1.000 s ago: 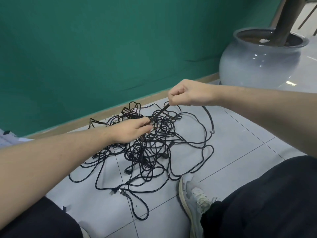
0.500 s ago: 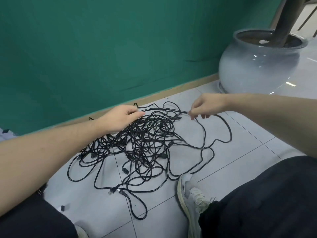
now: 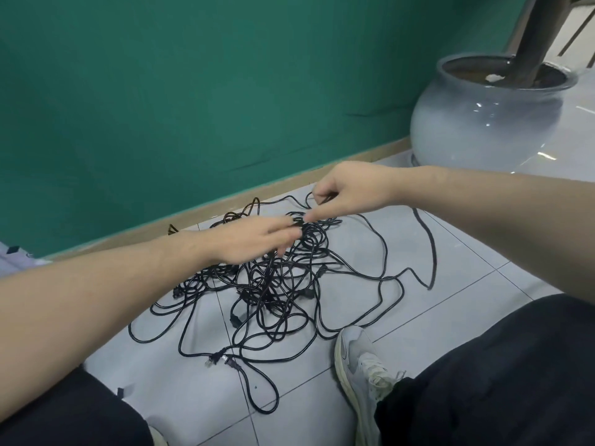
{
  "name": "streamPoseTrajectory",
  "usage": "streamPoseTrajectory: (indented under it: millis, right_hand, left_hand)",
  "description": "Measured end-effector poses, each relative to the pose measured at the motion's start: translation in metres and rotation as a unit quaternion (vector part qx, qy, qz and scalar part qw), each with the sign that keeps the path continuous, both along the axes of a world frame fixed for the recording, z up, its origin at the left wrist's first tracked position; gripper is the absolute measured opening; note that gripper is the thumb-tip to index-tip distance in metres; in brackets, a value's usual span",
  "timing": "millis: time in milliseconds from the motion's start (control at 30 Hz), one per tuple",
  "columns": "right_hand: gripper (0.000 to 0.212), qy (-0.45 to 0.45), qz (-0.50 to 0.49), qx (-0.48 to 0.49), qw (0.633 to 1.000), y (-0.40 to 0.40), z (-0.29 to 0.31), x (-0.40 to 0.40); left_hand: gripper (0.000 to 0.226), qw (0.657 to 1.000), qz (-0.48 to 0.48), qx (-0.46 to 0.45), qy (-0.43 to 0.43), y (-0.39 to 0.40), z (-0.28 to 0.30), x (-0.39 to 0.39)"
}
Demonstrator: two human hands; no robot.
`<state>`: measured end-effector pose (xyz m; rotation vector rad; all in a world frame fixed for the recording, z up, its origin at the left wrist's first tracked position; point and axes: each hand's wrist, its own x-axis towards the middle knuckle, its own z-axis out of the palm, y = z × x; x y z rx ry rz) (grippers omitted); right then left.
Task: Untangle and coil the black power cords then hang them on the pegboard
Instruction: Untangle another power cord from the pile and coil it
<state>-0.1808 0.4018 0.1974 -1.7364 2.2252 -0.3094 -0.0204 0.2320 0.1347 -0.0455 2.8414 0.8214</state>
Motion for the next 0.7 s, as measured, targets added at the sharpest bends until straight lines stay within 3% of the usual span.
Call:
streamPoseTrajectory:
  millis: [100, 167, 267, 367, 533, 633, 700]
  right_hand:
    - [0.056, -0.052, 0.030, -0.015, 0.998, 0.006, 0.001, 0.004]
    - [0.056, -0.058, 0.043, -0.030, 0.997, 0.006, 0.004, 0.009]
    - [0.056, -0.054, 0.055, -0.044, 0.996, 0.005, 0.010, 0.012]
    - [0.058, -0.042, 0.028, -0.042, 0.998, 0.006, 0.009, 0.002]
    - [0.059, 0.067, -0.073, 0.097, 0.990, 0.011, -0.011, -0.026]
    - [0.034, 0.061, -0.112, 0.185, 0.974, 0.015, -0.026, -0.039]
    - [0.017, 0.051, -0.116, 0.187, 0.974, 0.017, -0.031, -0.039]
  left_hand:
    - [0.024, 0.994, -0.018, -0.099, -0.043, -0.023, -0.025, -0.001]
    - [0.019, 0.991, 0.003, -0.110, -0.072, -0.035, -0.032, 0.001]
    - [0.039, 0.994, 0.064, -0.059, -0.066, -0.052, -0.027, 0.008]
    - [0.041, 0.993, 0.116, -0.023, -0.011, -0.063, -0.024, 0.015]
    - [0.075, 0.987, 0.156, -0.013, 0.036, -0.054, -0.017, 0.015]
    - [0.053, 0.993, 0.115, -0.011, 0.039, -0.035, -0.007, 0.005]
    - [0.041, 0.993, 0.107, -0.019, 0.050, -0.019, 0.000, -0.003]
